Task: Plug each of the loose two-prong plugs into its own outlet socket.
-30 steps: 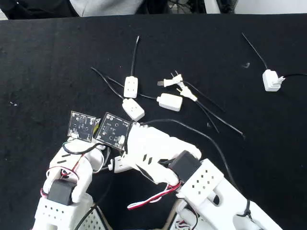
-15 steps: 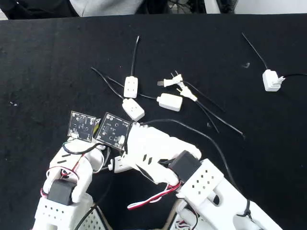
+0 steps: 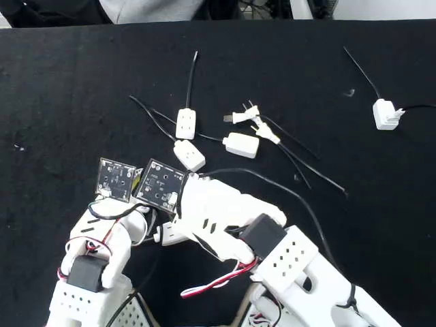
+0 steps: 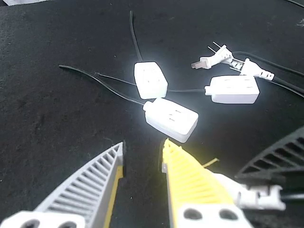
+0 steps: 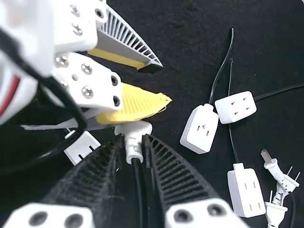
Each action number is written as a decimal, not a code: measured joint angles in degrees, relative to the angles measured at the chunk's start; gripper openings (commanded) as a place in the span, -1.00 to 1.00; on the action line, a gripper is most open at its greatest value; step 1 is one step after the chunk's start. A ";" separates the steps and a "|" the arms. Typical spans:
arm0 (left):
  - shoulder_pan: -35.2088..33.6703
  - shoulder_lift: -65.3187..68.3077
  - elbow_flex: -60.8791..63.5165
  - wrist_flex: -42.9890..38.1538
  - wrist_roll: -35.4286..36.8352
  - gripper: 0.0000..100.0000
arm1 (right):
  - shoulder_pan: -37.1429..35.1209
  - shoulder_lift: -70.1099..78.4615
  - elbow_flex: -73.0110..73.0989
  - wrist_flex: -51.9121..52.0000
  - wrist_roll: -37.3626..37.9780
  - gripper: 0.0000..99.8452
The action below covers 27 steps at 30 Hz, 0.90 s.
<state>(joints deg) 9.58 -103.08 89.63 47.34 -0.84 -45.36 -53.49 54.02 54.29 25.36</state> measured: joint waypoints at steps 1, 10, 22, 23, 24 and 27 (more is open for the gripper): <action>-1.32 0.18 0.00 0.35 0.00 -0.72 | 0.00 0.00 -0.09 0.53 0.00 -0.98; -11.87 0.70 -5.54 8.18 -0.09 -0.74 | 3.78 0.00 -2.37 12.13 0.35 -0.98; -12.57 0.62 -5.45 11.25 -4.31 -0.94 | 4.48 13.19 -12.22 22.68 13.19 -0.98; -12.57 0.53 -4.92 12.84 -5.89 -0.94 | 4.48 13.80 -12.92 22.77 14.15 -0.98; -12.75 0.35 -3.96 14.42 -7.38 -0.94 | 4.48 14.07 -13.45 22.77 15.21 -0.98; -15.56 0.70 0.18 16.70 -10.46 -0.94 | 4.48 14.07 -14.86 22.77 18.20 -0.98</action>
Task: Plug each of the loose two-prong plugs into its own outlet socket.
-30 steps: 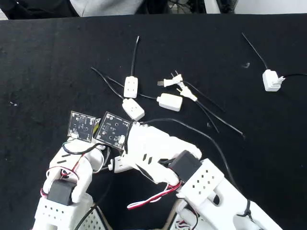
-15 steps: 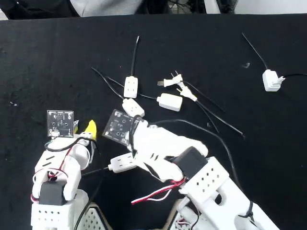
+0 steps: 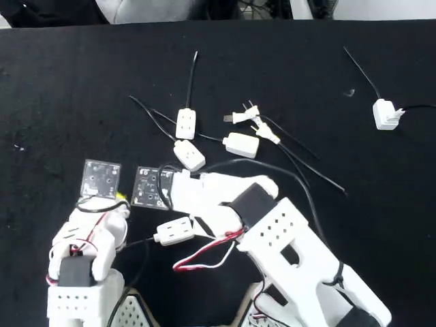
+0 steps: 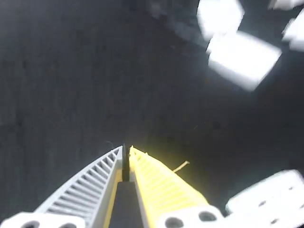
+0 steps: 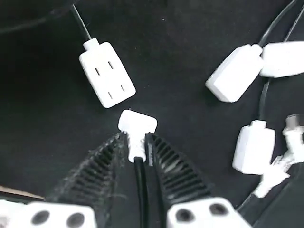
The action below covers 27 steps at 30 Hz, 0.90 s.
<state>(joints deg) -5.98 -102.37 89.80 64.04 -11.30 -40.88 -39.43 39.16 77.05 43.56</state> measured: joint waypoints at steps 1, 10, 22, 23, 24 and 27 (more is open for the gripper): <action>-1.58 0.00 0.79 0.09 -0.53 -0.94 | 0.00 0.00 -0.35 0.00 0.79 -0.98; -13.36 -0.44 2.55 2.11 -1.05 -0.94 | 0.00 0.09 -0.70 0.00 6.86 -0.98; -12.40 0.00 5.89 0.62 -1.14 -0.94 | 0.00 0.09 -0.70 0.00 16.09 -0.98; -12.40 0.00 5.89 0.62 -1.14 -0.94 | 0.00 0.09 -0.70 0.00 16.97 -0.98; -12.40 0.00 5.89 0.62 -1.14 -0.94 | 0.00 0.09 -0.70 0.00 17.76 -0.98; -12.40 0.00 5.89 0.62 -1.14 -0.94 | -1.14 0.09 -0.70 0.00 19.25 -0.98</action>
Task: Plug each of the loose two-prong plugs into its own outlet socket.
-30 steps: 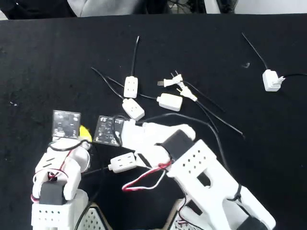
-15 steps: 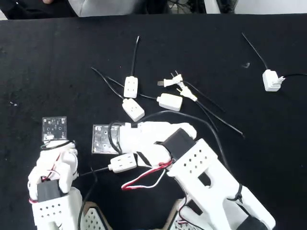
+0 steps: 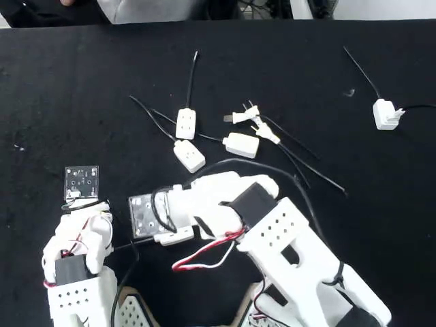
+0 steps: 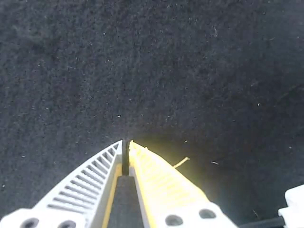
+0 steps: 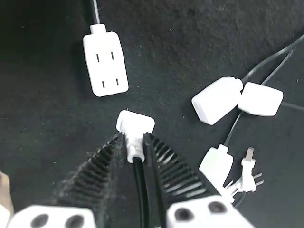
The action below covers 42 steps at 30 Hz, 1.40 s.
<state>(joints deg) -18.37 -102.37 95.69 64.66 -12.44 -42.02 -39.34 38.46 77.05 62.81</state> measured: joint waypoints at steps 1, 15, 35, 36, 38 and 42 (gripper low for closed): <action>0.00 0.00 0.00 0.00 0.00 -0.94 | -0.70 0.00 0.00 -0.18 0.18 -0.98; 0.00 0.00 0.00 0.00 0.00 -0.94 | -2.20 18.20 -7.74 0.53 4.31 -0.98; 0.00 0.00 0.00 0.00 0.00 -0.94 | -6.33 20.84 -9.93 0.97 4.48 -0.98; 0.00 0.00 0.00 0.00 0.00 -0.94 | -6.33 20.84 -9.93 0.97 4.48 -0.98; 0.00 0.00 0.00 0.00 0.00 -0.94 | -6.33 20.84 -9.93 0.97 4.48 -0.98; 0.00 0.00 0.00 0.00 0.00 -0.94 | -6.33 20.84 -9.93 0.97 4.48 -0.98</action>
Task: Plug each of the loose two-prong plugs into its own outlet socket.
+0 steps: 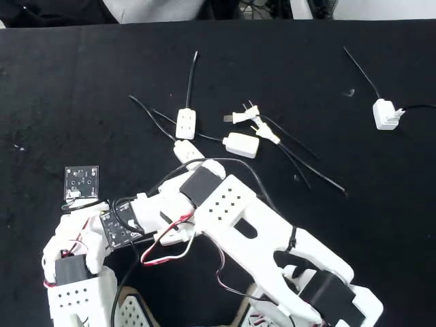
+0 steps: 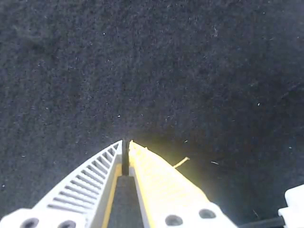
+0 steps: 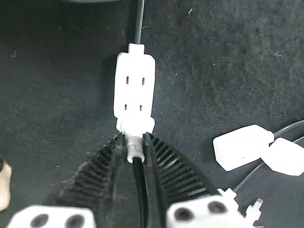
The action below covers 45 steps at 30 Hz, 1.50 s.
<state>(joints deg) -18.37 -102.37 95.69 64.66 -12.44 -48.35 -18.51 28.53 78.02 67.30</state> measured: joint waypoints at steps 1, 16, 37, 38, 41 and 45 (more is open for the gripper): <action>0.00 0.00 0.00 0.00 0.00 -0.94 | 0.00 0.00 0.00 0.00 0.00 -0.98; 0.00 0.00 0.00 0.00 0.00 -0.94 | -0.09 0.00 4.57 -4.66 0.00 -0.98; 0.00 0.00 0.00 0.00 0.00 -0.94 | -0.70 5.45 3.08 -5.19 0.00 -0.98; 0.00 0.00 0.00 0.00 0.00 -0.94 | -0.70 5.45 3.08 -5.19 0.00 -0.98; 0.00 0.00 0.00 0.00 0.00 -0.94 | -0.62 5.54 2.81 -5.01 0.00 -0.98; 0.00 0.00 0.00 0.00 0.00 -0.94 | -0.62 5.54 2.81 -5.01 0.00 -0.98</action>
<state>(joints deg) -18.37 -102.37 95.69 64.66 -12.44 -48.97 -12.97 31.34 73.01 67.30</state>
